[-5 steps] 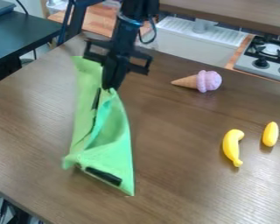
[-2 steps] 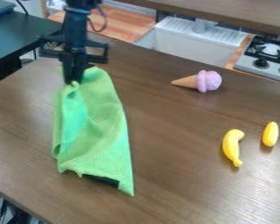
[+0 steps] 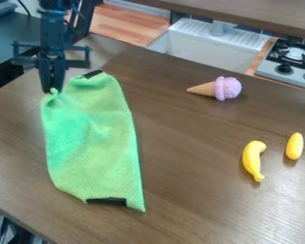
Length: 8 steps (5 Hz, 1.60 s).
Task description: Unfold the cloth from the bottom left to the top right
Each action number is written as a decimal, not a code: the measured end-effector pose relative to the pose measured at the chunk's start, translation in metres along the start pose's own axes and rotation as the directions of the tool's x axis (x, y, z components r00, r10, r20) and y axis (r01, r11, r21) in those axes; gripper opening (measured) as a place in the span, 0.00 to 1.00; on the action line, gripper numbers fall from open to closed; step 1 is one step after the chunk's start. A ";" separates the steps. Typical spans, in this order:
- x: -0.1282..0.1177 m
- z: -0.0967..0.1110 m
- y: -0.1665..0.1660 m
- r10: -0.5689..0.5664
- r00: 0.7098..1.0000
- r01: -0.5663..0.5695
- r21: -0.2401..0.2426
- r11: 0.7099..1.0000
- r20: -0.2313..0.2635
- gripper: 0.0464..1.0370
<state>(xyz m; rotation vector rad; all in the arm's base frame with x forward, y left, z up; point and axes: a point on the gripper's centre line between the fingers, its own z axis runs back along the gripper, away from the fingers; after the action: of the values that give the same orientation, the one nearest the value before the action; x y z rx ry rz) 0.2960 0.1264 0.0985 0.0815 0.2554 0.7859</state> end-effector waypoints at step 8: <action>-0.041 0.032 -0.183 -0.195 0.974 0.180 0.131 0.975 0.116 0.02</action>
<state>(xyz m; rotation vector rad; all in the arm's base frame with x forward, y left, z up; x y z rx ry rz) 0.4029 -0.0309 0.1071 0.2177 0.1849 0.5742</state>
